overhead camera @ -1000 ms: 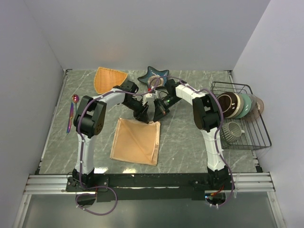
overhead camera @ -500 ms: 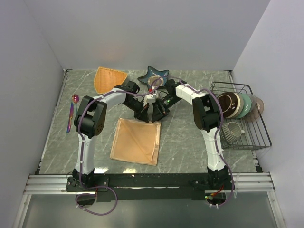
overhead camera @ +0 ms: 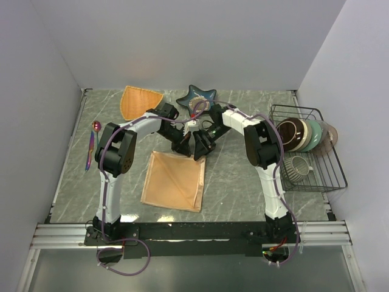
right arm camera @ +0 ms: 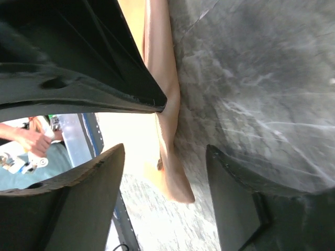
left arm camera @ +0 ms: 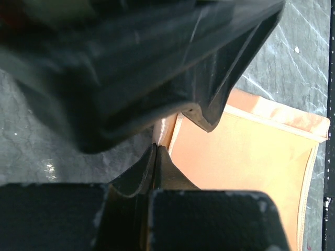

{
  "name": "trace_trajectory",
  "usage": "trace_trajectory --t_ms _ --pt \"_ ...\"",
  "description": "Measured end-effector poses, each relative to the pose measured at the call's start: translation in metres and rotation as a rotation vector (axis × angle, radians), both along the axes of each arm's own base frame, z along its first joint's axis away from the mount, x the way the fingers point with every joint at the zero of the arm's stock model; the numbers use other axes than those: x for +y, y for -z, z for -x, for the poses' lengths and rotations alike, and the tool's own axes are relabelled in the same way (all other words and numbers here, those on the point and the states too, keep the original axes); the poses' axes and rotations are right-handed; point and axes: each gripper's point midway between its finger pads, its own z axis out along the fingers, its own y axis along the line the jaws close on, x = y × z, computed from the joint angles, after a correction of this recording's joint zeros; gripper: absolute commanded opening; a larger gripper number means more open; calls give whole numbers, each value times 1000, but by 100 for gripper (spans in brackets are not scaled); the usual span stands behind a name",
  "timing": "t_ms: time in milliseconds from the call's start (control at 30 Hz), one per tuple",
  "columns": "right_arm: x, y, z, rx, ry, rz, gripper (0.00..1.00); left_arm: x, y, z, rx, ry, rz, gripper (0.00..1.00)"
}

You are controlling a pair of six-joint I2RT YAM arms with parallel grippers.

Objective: Fold the napkin into a case and place the utensils inside
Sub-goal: Pick up the upper triangle-folded napkin from the center of the board.

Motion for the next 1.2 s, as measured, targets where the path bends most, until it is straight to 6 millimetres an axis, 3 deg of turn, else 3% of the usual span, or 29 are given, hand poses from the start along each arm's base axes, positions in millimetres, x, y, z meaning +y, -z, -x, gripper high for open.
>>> trace_trajectory --t_ms 167,267,300,333,433,467,633,800,967,1200 --pt "0 5 7 18 -23 7 44 -1 0 -1 -7 -1 2 1" --pt "-1 4 9 19 -28 4 27 -1 0 -2 -9 -2 4 2" --pt "-1 4 9 21 -29 5 23 -1 0 -3 -10 -3 4 8" --pt "-1 4 9 19 -31 4 19 -1 0 -3 -11 -3 4 26" --pt "-2 4 10 22 -35 5 3 0 0 -3 -10 -2 -1 48" --pt "-2 4 11 19 -38 4 0 1 -1 -3 -7 -4 -5 51" --pt "-2 5 11 15 -42 6 0 18 -23 -17 -3 -30 -17 64" --pt "-4 8 12 -8 -45 13 0 70 -43 -49 13 -112 -30 70" --pt "-4 4 16 -66 -63 22 0 118 -23 -51 136 -197 -70 71" --pt "4 -11 17 -193 -113 9 0 117 -2 -38 221 -175 -95 71"
